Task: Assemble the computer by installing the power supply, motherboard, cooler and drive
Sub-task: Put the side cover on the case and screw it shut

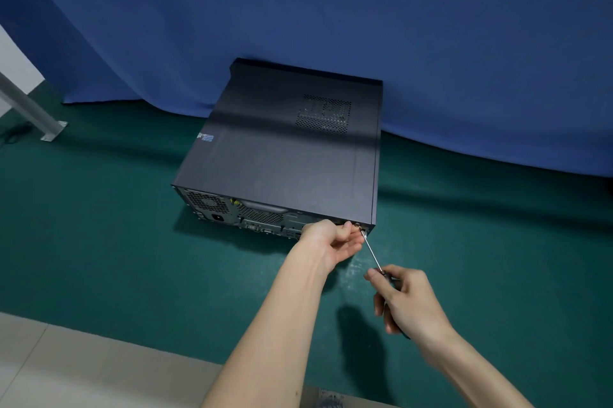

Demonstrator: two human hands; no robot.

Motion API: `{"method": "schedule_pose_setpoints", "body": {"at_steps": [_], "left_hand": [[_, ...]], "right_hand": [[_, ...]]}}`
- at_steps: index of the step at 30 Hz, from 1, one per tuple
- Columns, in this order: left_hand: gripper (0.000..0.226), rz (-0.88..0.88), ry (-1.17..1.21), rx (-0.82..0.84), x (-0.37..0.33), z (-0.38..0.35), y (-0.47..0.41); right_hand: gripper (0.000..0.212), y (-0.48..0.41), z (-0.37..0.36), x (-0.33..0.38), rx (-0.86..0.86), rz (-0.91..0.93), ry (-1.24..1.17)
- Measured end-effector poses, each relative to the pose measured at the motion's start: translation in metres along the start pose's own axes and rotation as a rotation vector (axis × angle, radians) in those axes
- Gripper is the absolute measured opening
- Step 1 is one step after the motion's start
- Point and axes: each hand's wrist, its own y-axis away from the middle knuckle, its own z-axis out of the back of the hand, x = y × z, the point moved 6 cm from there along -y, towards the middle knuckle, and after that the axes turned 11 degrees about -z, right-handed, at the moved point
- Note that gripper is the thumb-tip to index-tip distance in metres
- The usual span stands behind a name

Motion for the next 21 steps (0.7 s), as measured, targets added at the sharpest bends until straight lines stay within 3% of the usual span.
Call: {"method": "schedule_pose_setpoints", "body": {"at_steps": [14, 21], "left_hand": [[0.02, -0.018, 0.01, 0.004, 0.0018, 0.0036, -0.0047], [0.012, -0.027, 0.043, -0.004, 0.0016, 0.0043, -0.0068]], "right_hand": [[0.028, -0.0061, -0.0013, -0.0018, -0.047, 0.054, 0.102], [0.026, -0.0044, -0.0002, 0.0054, -0.143, 0.145, 0.282]]}}
